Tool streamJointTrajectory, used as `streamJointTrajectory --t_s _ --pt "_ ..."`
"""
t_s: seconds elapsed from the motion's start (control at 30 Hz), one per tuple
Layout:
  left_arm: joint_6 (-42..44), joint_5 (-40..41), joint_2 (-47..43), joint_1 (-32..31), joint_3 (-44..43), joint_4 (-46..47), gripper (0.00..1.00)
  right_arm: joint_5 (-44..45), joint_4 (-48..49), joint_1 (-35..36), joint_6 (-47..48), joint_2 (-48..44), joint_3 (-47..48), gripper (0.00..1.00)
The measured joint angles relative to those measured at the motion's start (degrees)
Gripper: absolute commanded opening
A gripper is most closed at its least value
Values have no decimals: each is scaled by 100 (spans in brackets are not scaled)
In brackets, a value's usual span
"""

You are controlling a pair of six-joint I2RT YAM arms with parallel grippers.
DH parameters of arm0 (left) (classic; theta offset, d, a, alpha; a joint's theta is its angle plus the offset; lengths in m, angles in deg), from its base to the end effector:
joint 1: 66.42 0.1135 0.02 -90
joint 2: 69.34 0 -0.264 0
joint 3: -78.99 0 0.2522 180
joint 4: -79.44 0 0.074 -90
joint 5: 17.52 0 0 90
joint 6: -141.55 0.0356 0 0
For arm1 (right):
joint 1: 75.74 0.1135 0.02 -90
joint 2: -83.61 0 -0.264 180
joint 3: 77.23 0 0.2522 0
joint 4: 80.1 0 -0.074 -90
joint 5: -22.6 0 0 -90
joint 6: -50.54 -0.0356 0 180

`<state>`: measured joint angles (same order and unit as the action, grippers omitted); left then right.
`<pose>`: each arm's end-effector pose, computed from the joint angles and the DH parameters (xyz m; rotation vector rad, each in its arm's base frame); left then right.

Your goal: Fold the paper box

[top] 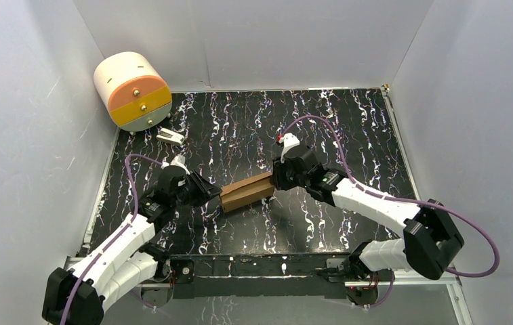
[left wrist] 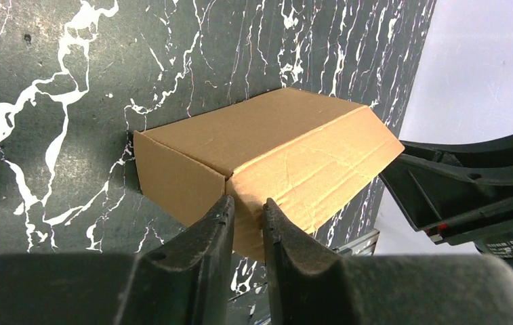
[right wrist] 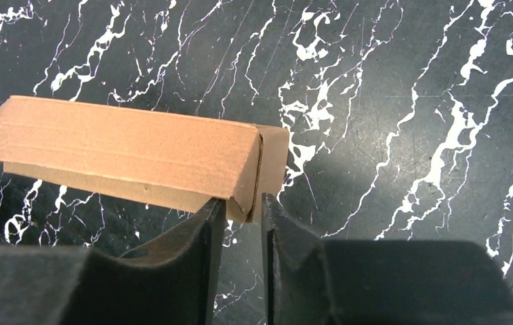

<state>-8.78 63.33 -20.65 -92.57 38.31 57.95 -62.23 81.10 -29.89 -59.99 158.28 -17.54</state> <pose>0.1685 -0.0890 0.2229 -0.5645 2.1958 -1.0368 0.2007 0.2021 0.2421 -0.4329 2.1709 0.5635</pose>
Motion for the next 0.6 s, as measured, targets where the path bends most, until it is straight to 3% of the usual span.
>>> streamJointTrajectory --t_s 0.13,0.3,0.4,0.6 --pt "103 61 13 -13 -9 -20 25 -4 -195 0 87 -219 0 51" --pt "275 201 101 -24 -149 -221 40 2 -444 4 142 -533 15 62" --pt "345 343 81 -24 -267 -564 49 4 -603 2 140 -654 76 63" --pt "286 595 -328 -24 -310 -1132 57 -20 -874 -70 2 -664 531 63"
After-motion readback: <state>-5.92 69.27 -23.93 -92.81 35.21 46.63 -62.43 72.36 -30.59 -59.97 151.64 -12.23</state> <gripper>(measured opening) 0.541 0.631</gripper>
